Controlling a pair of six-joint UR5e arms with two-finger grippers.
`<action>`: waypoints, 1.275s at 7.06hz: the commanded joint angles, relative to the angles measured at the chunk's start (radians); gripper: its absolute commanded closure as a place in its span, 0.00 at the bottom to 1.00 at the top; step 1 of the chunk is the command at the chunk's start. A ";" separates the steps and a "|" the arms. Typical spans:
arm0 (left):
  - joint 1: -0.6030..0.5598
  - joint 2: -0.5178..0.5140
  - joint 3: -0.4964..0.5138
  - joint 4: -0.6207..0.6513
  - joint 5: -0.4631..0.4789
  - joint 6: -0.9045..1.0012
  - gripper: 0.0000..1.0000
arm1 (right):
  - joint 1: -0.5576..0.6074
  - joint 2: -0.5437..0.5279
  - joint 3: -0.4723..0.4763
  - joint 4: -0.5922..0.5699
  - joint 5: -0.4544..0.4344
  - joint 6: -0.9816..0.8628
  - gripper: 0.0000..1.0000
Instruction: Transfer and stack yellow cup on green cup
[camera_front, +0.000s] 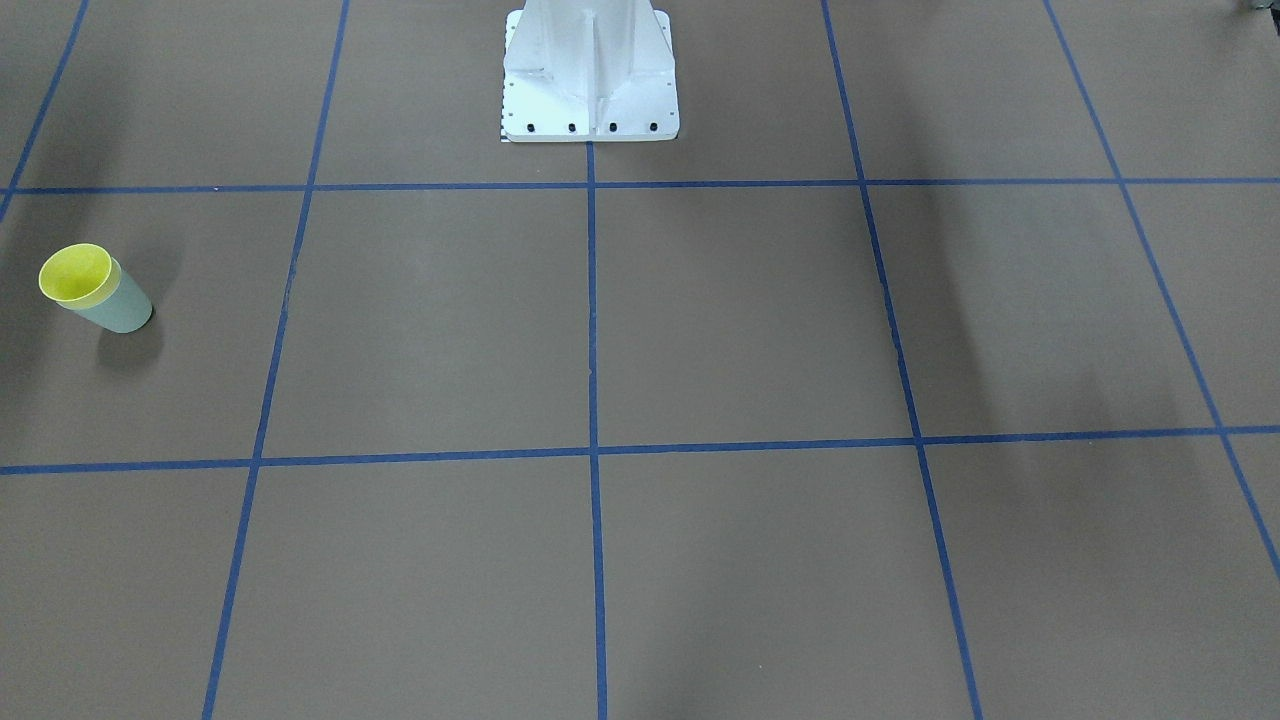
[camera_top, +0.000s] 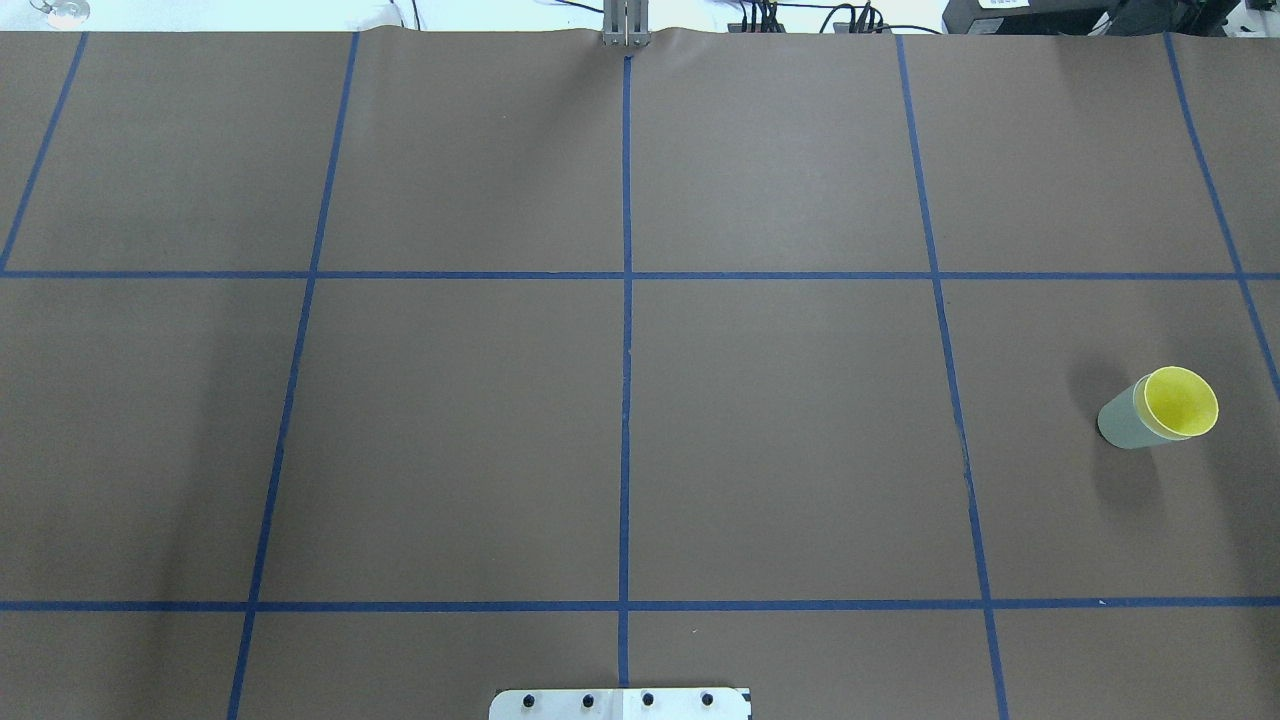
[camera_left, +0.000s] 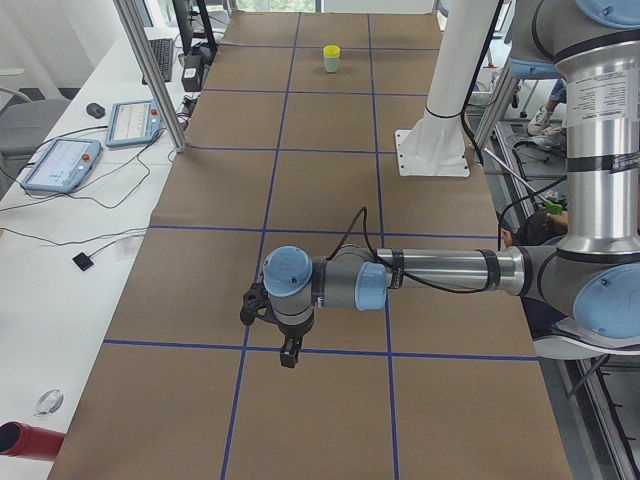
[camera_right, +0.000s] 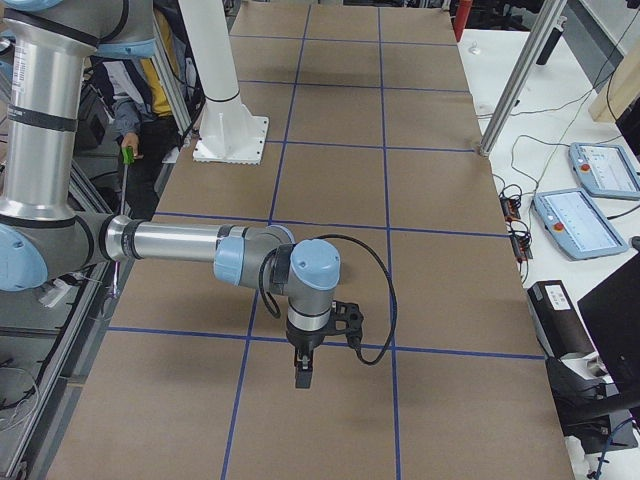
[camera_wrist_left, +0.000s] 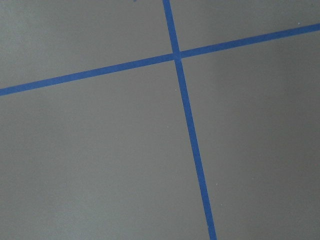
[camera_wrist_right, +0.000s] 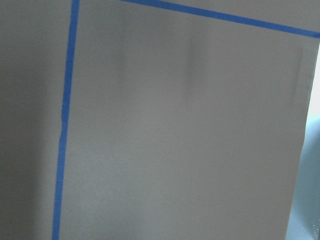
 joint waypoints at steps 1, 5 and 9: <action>-0.003 0.002 0.000 -0.008 0.000 0.000 0.00 | 0.000 0.000 -0.002 0.000 0.020 0.001 0.00; -0.004 0.019 -0.008 -0.021 0.000 0.003 0.00 | 0.000 0.005 -0.002 0.002 0.018 0.001 0.00; -0.004 0.047 -0.008 -0.021 0.003 0.001 0.00 | 0.000 0.005 -0.003 0.002 0.018 0.001 0.00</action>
